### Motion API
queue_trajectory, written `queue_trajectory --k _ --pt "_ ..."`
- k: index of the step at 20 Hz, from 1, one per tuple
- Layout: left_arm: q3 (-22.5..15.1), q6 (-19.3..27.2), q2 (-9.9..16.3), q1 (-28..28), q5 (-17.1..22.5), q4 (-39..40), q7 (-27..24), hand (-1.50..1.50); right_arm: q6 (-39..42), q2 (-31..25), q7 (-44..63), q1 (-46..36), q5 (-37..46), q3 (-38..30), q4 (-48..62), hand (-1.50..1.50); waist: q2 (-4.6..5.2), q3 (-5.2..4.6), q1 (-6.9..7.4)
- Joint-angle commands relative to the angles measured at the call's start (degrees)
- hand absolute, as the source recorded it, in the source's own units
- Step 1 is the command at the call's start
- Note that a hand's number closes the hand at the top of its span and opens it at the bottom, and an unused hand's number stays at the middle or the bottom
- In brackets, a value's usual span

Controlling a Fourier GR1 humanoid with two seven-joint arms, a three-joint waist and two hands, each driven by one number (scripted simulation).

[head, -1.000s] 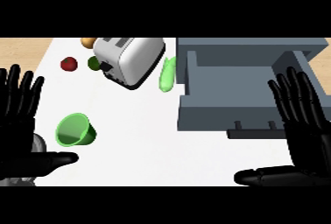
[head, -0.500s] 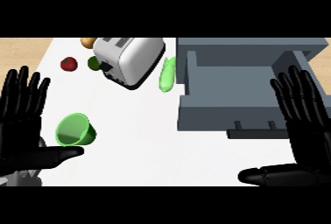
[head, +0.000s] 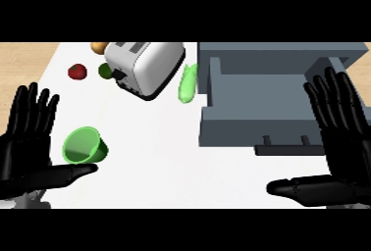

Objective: Pick up the cup, place it into the drawer and close the drawer

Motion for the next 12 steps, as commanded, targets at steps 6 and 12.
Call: queue_trajectory --k 6,12 --pt "3.1 -1.3 2.1 0.1 0.5 6.9 -0.6 -1.50 -0.1 0.1 -0.2 -2.4 1.3 0.1 2.5 -1.50 0.02 0.00 0.01" --pt "4.5 -2.3 0.7 6.1 -1.2 10.9 -8.2 -1.50 -1.0 0.0 5.3 -1.7 0.2 0.5 -3.2 -1.50 -0.01 -0.01 0.12"
